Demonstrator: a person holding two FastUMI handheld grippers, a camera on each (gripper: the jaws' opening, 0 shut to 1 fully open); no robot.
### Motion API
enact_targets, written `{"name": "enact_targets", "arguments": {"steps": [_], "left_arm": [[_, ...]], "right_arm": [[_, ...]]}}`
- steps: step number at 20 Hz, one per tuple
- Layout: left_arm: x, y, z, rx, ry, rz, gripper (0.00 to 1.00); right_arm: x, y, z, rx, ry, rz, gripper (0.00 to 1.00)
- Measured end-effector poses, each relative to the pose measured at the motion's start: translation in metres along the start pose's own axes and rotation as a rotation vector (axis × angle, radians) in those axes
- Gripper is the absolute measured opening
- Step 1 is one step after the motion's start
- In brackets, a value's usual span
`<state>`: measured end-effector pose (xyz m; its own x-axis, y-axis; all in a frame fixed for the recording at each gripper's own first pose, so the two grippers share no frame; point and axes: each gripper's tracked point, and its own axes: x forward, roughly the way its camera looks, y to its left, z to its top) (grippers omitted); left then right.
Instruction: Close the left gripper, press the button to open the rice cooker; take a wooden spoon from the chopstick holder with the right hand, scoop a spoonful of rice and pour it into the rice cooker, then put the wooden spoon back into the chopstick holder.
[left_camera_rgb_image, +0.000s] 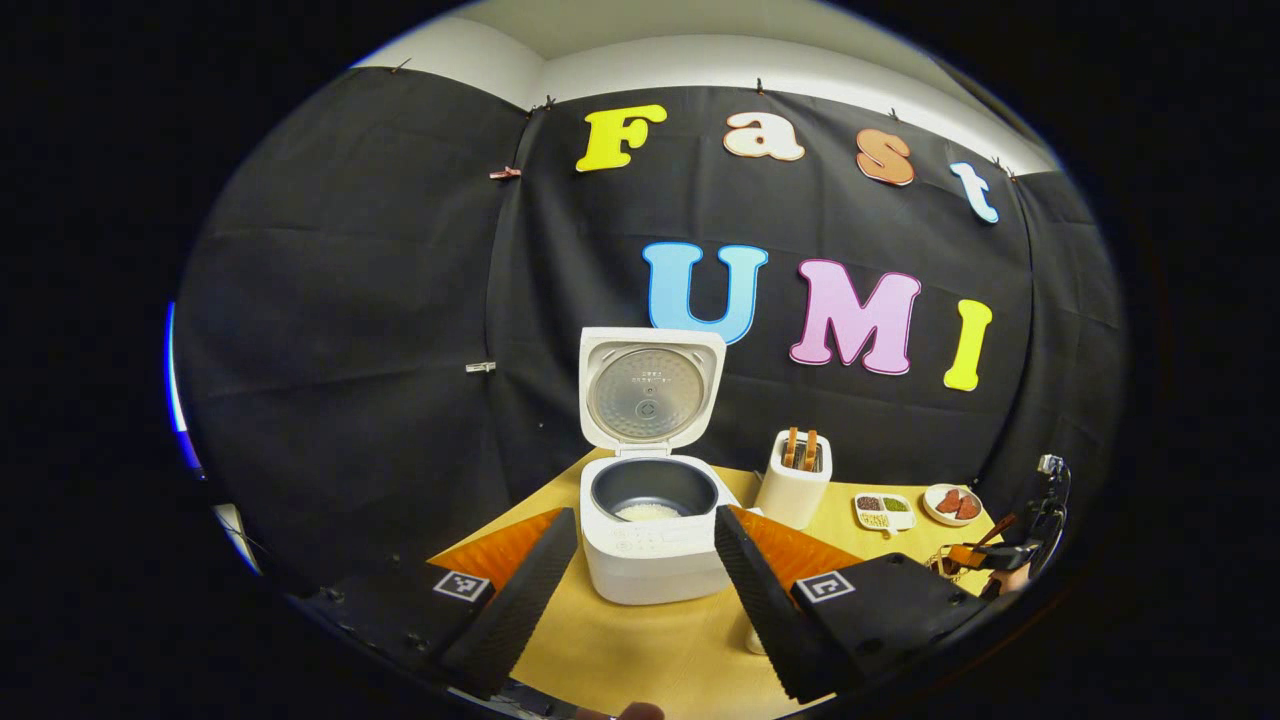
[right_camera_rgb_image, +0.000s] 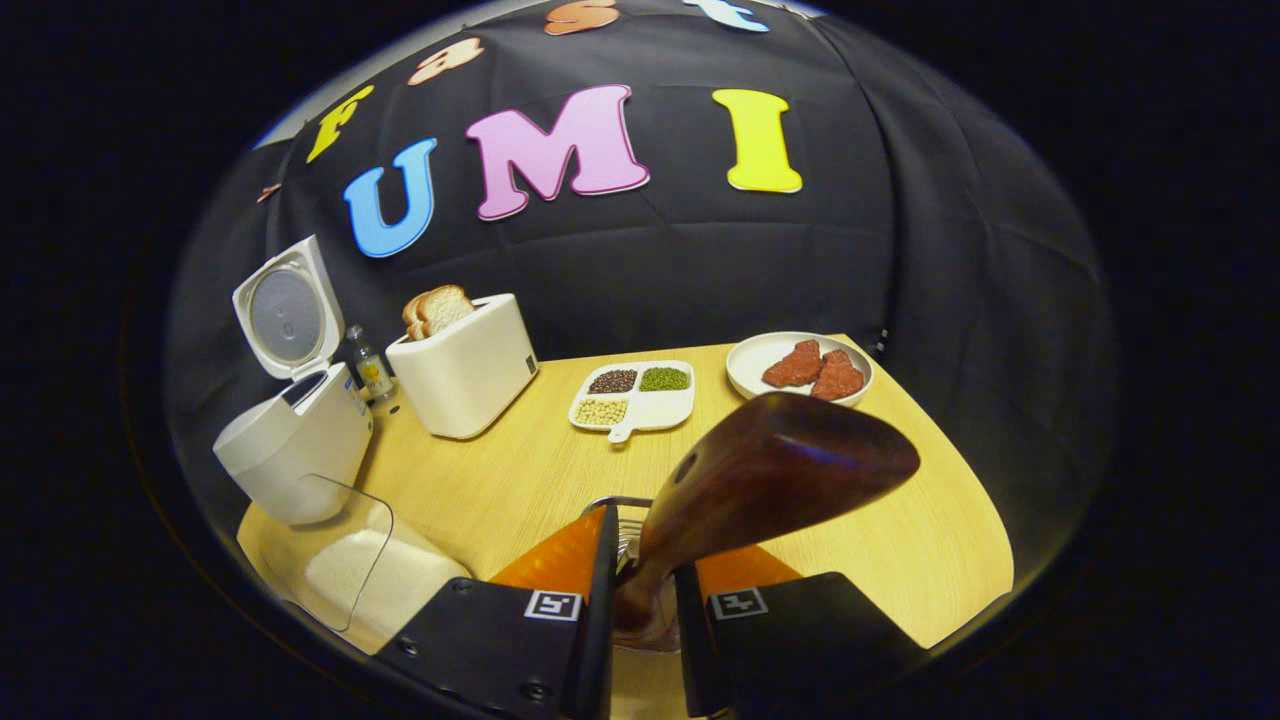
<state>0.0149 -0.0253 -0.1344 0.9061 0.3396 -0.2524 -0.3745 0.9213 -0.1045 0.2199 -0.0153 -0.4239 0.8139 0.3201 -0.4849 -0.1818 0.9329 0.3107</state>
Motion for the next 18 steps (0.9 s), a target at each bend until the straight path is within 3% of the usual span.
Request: {"name": "enact_targets", "arguments": {"steps": [3,6,7,8,13,18], "left_arm": [[0.002,0.006,0.003,0.004,0.001,-0.004,0.95],[0.005,0.009,0.007,-0.005,0.003,-0.015,0.95],[0.006,0.010,0.008,-0.001,0.000,-0.021,0.95],[0.007,0.011,0.010,0.004,-0.002,-0.026,0.95],[0.013,0.018,0.020,0.006,-0.018,-0.063,0.95],[0.013,0.030,0.033,0.067,-0.057,-0.116,0.95]], "right_arm": [[-0.001,-0.002,0.005,0.018,-0.010,-0.017,0.19],[-0.005,-0.003,0.013,0.034,-0.010,-0.004,0.19],[-0.008,-0.003,0.022,0.044,-0.024,-0.004,0.15],[-0.013,-0.003,0.033,0.049,-0.043,-0.002,0.19],[-0.043,0.016,0.085,0.044,-0.123,0.009,0.19],[-0.081,0.073,0.122,0.041,-0.196,0.069,0.19]]}}
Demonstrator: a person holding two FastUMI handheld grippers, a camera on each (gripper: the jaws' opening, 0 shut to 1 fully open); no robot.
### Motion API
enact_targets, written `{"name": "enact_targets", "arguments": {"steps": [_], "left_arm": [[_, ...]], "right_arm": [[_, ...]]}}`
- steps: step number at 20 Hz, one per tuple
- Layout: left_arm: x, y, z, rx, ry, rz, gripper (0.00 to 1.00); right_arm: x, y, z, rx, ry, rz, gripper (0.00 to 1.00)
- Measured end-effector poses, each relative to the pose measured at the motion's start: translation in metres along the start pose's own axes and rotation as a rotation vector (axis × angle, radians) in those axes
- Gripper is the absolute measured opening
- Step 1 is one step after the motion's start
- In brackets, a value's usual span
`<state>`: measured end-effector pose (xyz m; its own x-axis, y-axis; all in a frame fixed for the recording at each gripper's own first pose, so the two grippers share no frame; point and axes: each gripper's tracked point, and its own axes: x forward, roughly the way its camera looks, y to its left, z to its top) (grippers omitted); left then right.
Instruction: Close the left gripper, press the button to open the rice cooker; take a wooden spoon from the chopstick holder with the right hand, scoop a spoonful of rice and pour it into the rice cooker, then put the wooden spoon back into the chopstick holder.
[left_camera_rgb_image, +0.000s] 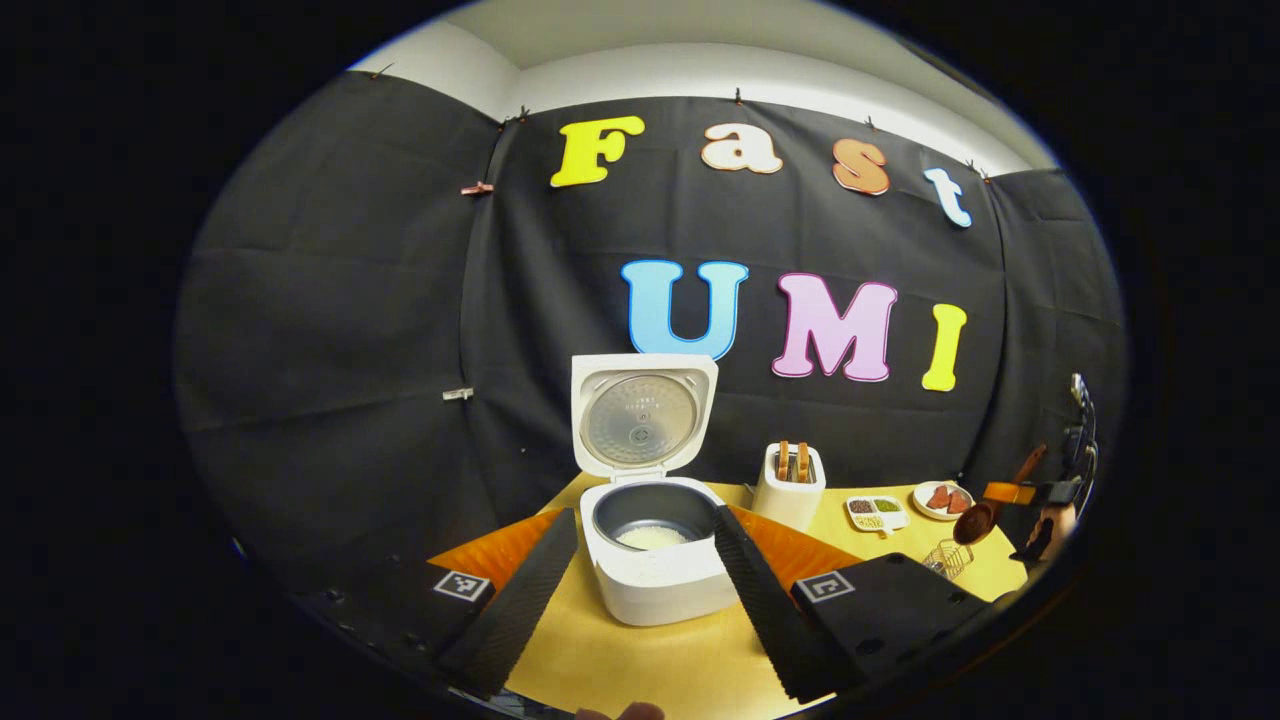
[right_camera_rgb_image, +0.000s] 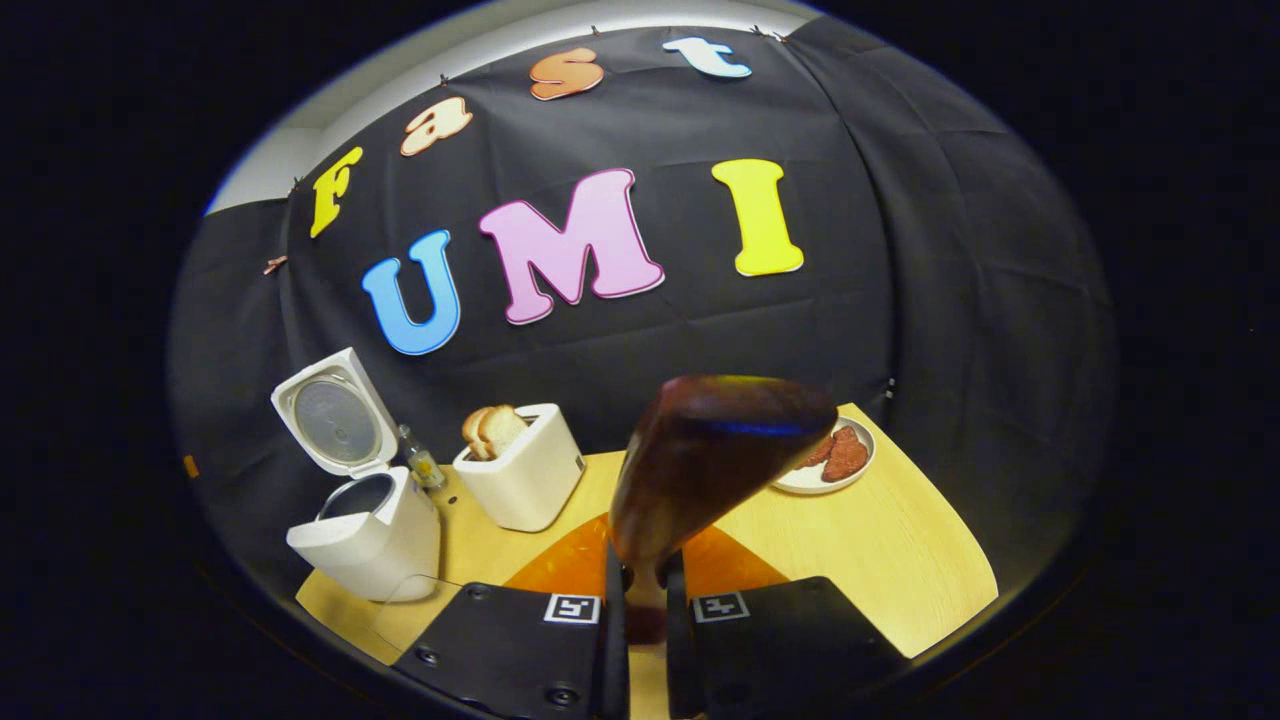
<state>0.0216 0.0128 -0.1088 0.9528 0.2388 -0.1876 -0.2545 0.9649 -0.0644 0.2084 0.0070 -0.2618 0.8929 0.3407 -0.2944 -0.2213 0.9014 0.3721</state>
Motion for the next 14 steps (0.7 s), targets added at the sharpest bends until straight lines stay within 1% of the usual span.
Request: {"name": "enact_targets", "arguments": {"steps": [4,8,11,14], "left_arm": [[-0.002,0.007,0.000,0.009,-0.008,-0.065,0.95],[0.000,0.021,-0.005,0.000,-0.001,-0.110,0.95],[0.002,0.031,-0.005,0.001,-0.002,-0.134,0.95],[0.004,0.037,-0.006,-0.005,0.005,-0.148,0.95]], "right_arm": [[-0.017,0.058,0.005,0.008,-0.023,0.040,0.19],[-0.021,0.104,-0.015,-0.018,-0.005,0.066,0.19],[-0.018,0.126,-0.038,-0.060,0.026,0.073,0.19],[-0.011,0.137,-0.068,-0.143,0.080,0.068,0.19]]}}
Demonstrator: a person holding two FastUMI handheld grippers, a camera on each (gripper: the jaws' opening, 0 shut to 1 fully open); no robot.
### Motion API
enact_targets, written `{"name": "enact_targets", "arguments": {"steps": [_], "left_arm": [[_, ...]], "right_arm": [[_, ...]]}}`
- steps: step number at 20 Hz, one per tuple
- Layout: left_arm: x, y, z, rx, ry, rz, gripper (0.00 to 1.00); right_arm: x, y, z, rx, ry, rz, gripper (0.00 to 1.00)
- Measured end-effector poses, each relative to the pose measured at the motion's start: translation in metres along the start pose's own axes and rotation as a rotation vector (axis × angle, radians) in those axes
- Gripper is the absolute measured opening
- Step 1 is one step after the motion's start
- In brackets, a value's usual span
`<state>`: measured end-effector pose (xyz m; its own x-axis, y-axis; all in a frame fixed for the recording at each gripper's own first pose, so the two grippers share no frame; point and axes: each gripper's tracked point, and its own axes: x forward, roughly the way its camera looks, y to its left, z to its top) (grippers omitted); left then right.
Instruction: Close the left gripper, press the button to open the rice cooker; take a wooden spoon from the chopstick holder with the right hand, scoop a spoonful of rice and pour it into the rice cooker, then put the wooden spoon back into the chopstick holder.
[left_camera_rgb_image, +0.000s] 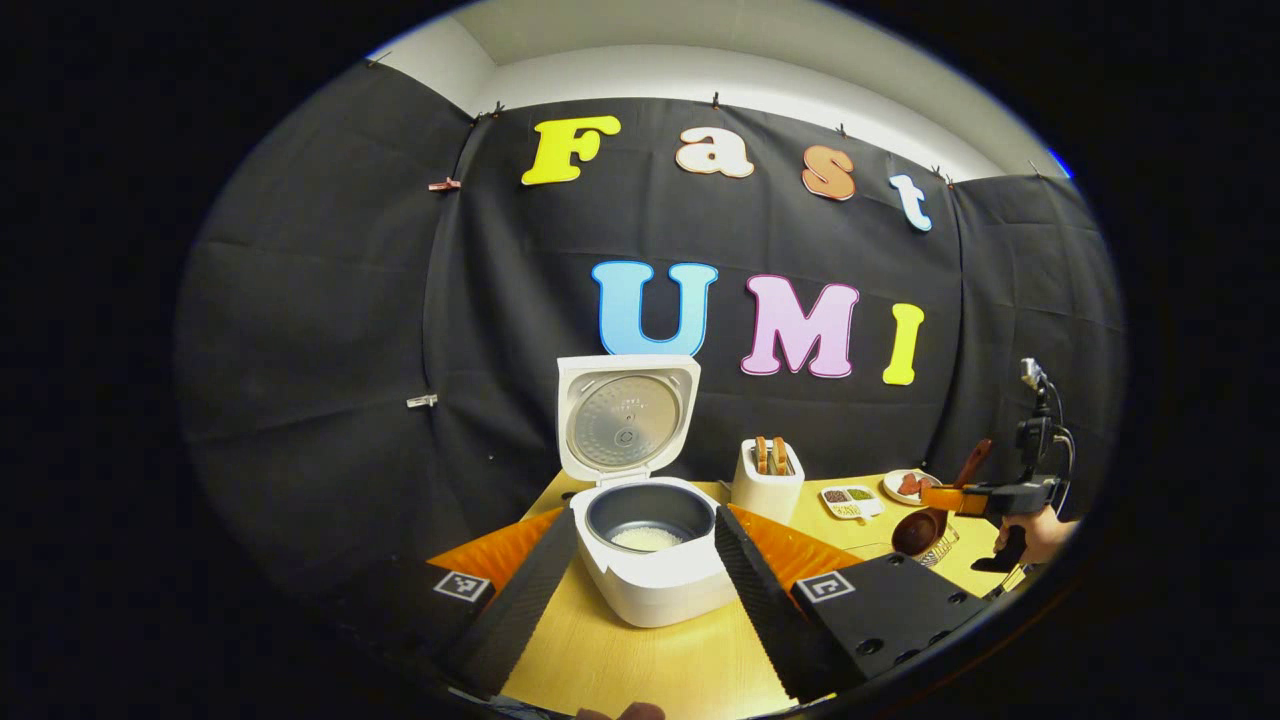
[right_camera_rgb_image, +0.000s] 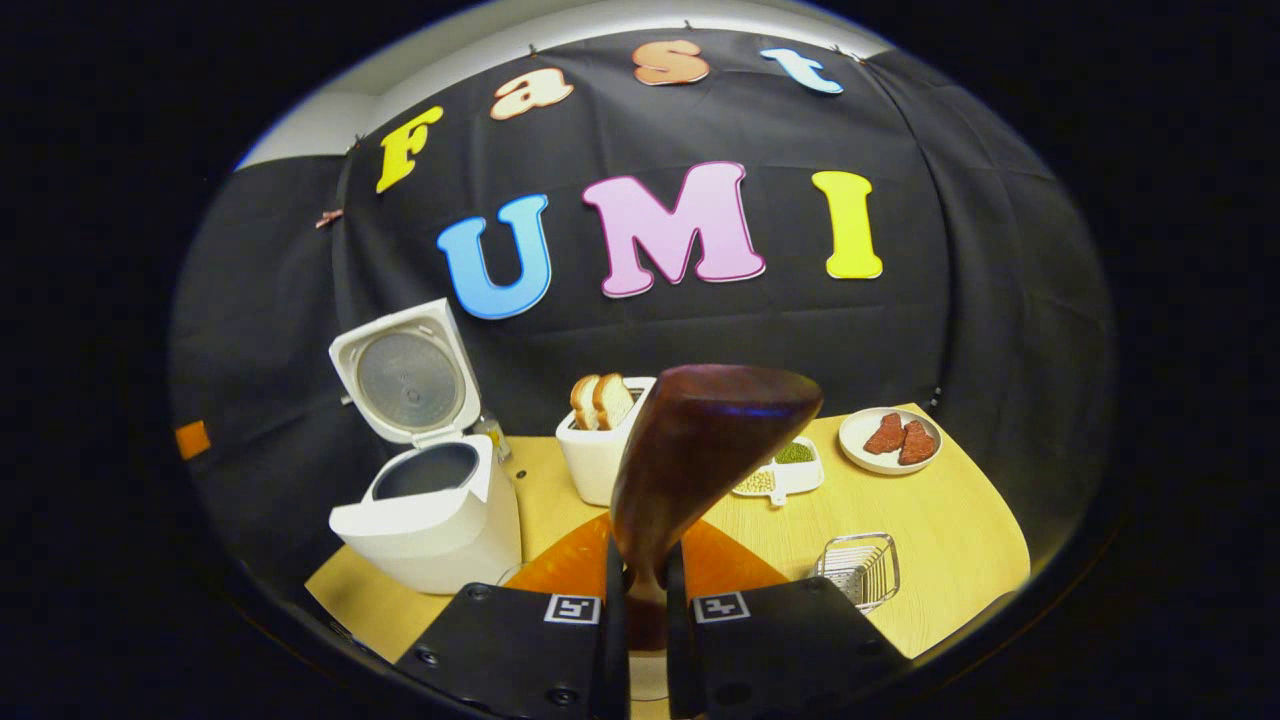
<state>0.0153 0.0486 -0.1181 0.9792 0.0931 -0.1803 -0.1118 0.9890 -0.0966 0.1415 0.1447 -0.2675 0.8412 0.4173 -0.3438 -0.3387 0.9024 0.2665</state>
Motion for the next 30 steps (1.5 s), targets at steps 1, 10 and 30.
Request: {"name": "enact_targets", "arguments": {"steps": [1,10,30], "left_arm": [[0.000,0.001,-0.001,-0.007,0.001,-0.005,0.95],[-0.009,0.023,-0.008,-0.012,0.024,-0.002,0.95],[-0.028,0.053,-0.018,-0.030,0.043,0.057,0.95]], "right_arm": [[0.005,0.003,-0.009,-0.027,0.017,-0.001,0.19],[0.039,0.012,-0.073,-0.323,0.139,-0.043,0.19],[0.053,0.078,-0.145,0.075,0.275,-0.031,0.19]]}}
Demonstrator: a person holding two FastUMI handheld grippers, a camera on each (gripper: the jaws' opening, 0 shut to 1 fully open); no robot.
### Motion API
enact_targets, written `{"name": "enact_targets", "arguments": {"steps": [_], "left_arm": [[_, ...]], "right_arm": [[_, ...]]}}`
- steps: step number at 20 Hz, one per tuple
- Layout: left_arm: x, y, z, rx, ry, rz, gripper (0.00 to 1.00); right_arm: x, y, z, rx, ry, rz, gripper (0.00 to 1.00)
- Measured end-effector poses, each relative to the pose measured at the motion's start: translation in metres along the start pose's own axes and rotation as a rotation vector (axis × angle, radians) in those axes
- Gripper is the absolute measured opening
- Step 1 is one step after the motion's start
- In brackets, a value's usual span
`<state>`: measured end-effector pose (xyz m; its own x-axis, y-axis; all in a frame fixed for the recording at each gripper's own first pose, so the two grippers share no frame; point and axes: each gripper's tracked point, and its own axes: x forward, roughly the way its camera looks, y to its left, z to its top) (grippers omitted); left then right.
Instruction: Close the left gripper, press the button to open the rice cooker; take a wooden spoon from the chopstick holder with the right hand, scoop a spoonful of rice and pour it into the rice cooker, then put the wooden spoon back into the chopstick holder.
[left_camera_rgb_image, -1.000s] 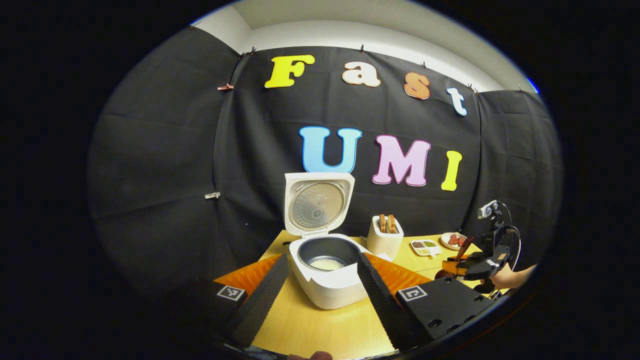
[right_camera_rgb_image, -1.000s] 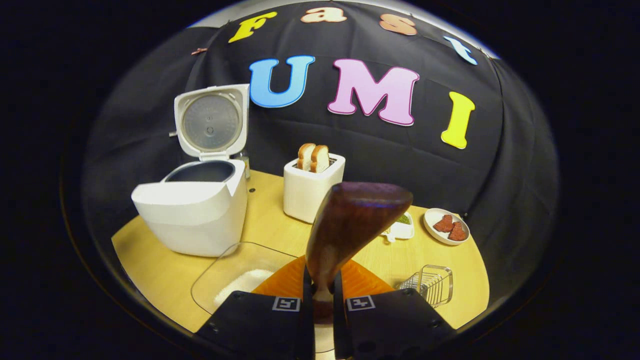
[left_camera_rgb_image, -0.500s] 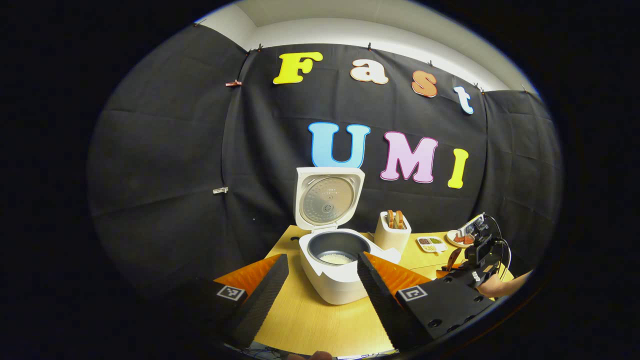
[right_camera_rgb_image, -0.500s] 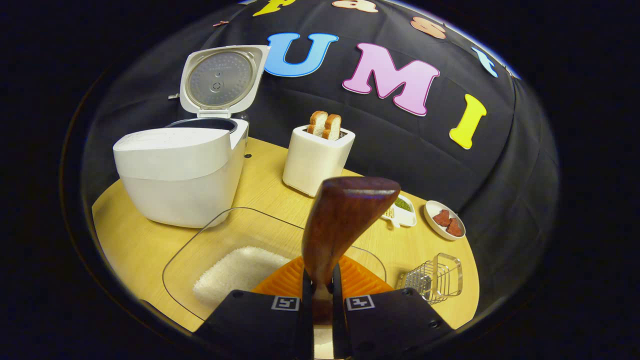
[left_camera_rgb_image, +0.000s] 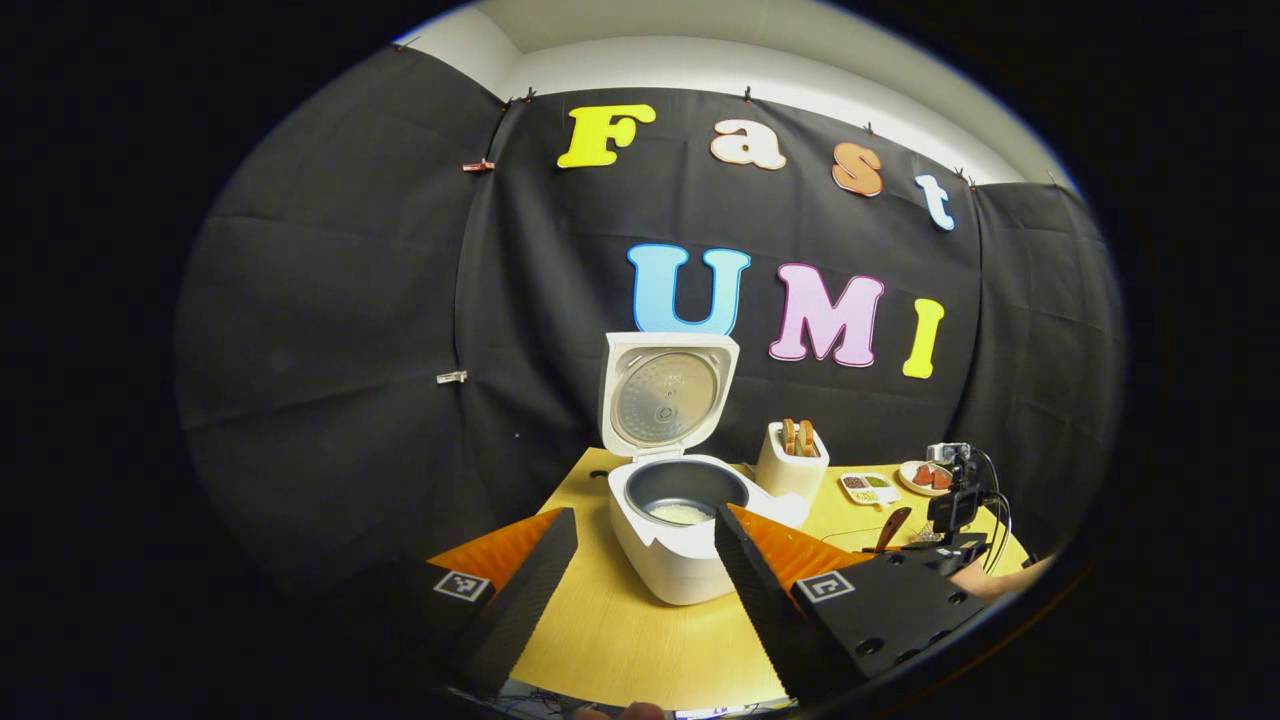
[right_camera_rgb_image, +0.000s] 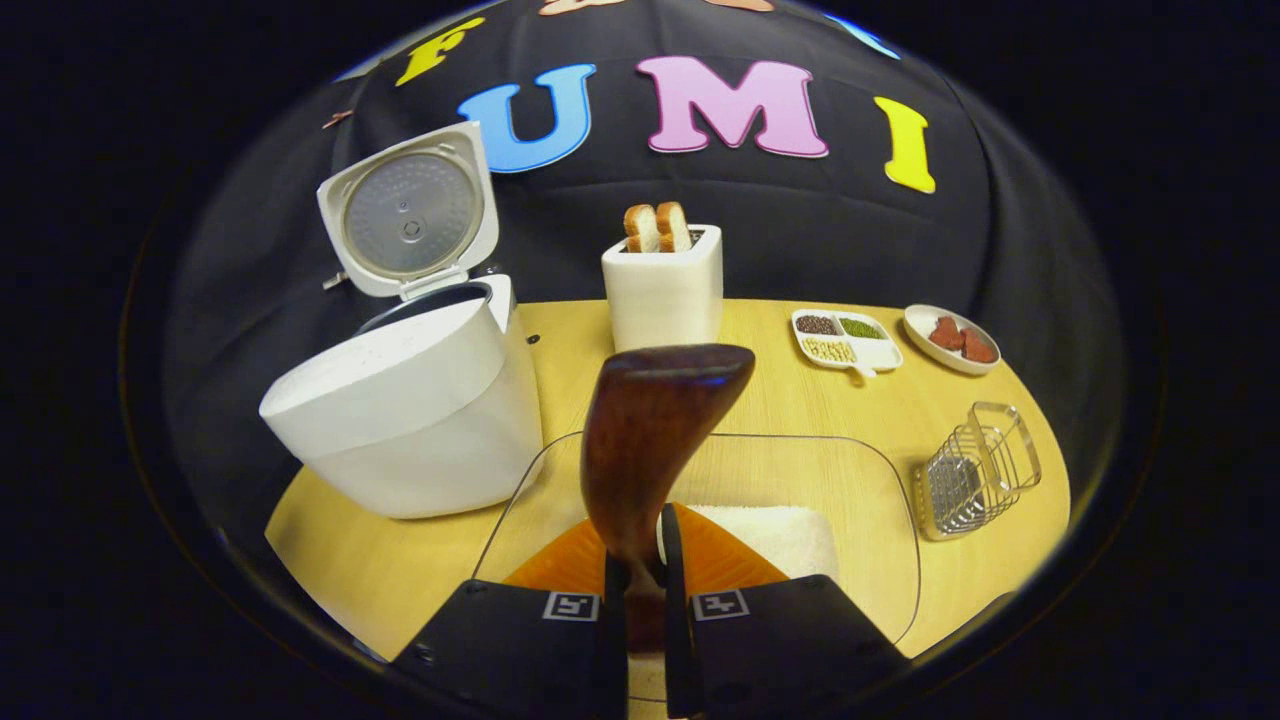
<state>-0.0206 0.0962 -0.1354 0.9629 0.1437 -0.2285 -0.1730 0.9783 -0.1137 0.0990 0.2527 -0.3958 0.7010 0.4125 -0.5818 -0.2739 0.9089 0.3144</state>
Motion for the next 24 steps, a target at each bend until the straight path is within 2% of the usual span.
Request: {"name": "enact_targets", "arguments": {"steps": [4,6,9,14,19,24], "left_arm": [[-0.006,0.004,0.000,0.000,0.000,0.011,0.95],[-0.007,0.006,0.001,-0.003,-0.004,0.018,0.95],[-0.010,0.008,0.001,-0.003,-0.008,0.024,0.95],[-0.013,0.008,0.005,-0.005,-0.015,0.027,0.95],[-0.014,0.009,0.005,-0.016,-0.025,0.025,0.95],[-0.011,0.010,0.006,-0.033,-0.029,0.013,0.95]], "right_arm": [[-0.004,-0.011,0.004,0.279,0.003,0.046,0.19],[-0.005,-0.014,0.008,0.367,-0.004,0.076,0.19],[-0.011,-0.025,0.020,0.417,-0.032,0.085,0.19],[-0.023,-0.032,0.052,0.558,-0.091,0.145,0.19],[-0.041,-0.040,0.087,0.742,-0.153,0.189,0.19],[-0.068,-0.037,0.129,0.770,-0.223,0.207,0.19]]}}
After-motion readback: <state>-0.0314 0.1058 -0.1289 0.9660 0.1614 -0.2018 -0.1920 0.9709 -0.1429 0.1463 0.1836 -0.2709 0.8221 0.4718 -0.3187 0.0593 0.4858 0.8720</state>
